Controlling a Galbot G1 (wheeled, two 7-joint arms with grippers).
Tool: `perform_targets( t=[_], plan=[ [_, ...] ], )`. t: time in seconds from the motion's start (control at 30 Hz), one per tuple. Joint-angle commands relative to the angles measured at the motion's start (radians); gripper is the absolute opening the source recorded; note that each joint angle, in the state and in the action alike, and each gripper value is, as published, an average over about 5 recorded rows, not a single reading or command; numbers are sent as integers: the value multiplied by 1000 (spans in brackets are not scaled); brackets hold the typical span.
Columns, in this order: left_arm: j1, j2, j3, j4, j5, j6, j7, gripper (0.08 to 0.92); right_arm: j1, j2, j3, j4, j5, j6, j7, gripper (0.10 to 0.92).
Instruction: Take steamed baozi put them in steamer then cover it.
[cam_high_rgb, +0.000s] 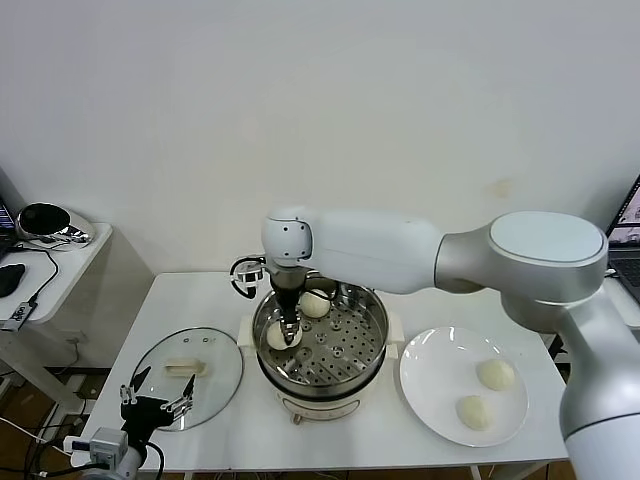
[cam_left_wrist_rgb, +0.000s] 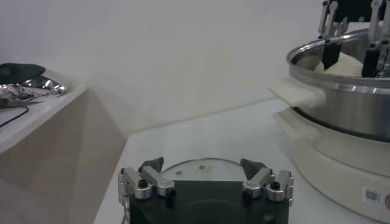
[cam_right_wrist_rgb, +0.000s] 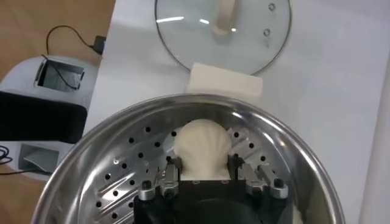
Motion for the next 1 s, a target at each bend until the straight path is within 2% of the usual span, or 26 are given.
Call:
perform_targets(
  t=[0.03, 0.17, 0.47, 0.57, 0.8, 1.0],
  plan=[
    [-3, -2, 1, 3, -1, 1, 2, 823, -16, -1, 9, -1, -19, -1, 4, 489],
    [-5, -8, 5, 3, 0, 2, 4, 823, -20, -23, 27, 25, -19, -1, 6, 548],
    [-4, -16, 10, 1, 7, 3, 8, 823, 33, -174, 52, 160, -35, 0, -2, 791],
    [-5, -16, 11, -3, 7, 6, 11, 823, 73, -288, 72, 264, -46, 4, -22, 818],
    [2, -12, 11, -8, 0, 9, 19, 823, 108, -622, 160, 481, -92, 76, -86, 823],
    [7, -10, 14, -1, -33, 6, 18, 823, 49, -897, 274, 560, -128, 150, -127, 823]
  ],
)
